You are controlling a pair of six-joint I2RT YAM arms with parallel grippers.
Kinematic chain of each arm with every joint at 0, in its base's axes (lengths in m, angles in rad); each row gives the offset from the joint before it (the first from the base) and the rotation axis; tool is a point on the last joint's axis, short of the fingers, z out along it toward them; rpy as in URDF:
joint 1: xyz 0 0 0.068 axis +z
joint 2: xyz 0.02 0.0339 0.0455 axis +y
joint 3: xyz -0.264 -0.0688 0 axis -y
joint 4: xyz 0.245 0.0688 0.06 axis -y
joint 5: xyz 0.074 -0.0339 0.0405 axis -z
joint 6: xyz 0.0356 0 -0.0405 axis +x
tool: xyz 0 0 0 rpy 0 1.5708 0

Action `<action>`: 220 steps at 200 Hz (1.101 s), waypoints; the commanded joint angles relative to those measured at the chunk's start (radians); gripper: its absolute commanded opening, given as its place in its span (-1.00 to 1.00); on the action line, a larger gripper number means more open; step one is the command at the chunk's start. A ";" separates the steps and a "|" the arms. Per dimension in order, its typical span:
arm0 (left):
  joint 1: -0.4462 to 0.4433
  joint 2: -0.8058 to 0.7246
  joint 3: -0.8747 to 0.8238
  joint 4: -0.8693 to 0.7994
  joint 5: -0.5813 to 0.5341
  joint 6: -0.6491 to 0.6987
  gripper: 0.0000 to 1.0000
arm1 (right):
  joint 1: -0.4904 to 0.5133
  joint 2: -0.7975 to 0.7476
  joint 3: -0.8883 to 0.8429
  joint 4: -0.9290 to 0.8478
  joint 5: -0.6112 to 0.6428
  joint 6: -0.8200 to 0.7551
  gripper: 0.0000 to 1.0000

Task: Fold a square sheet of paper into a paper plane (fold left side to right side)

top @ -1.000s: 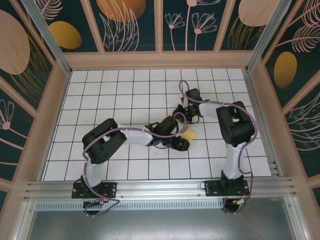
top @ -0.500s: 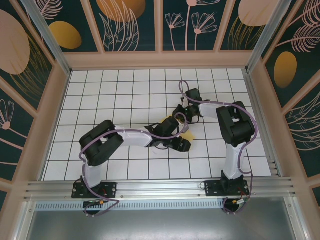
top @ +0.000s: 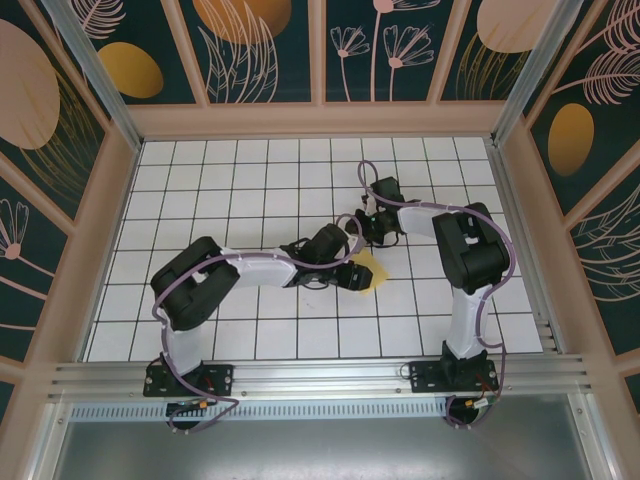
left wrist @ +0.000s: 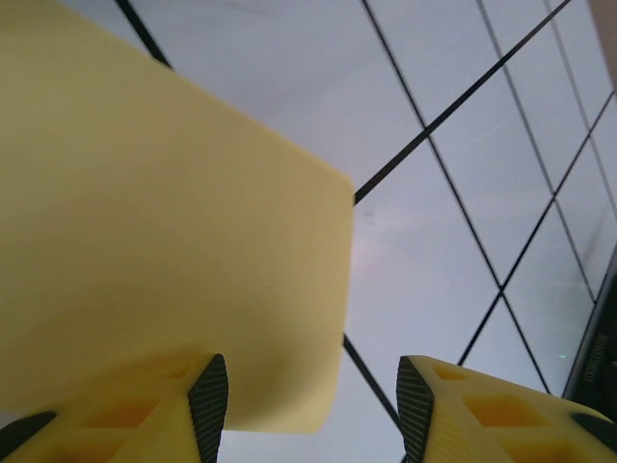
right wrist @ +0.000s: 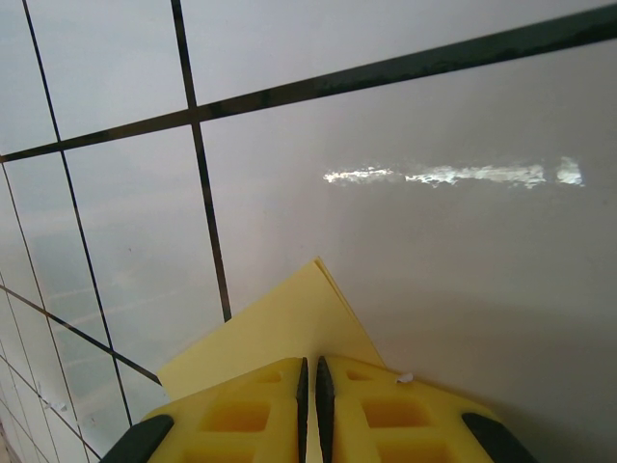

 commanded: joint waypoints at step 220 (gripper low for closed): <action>-0.090 0.035 -0.030 0.023 0.126 0.041 0.06 | 0.028 0.034 -0.070 -0.063 0.032 0.003 -0.66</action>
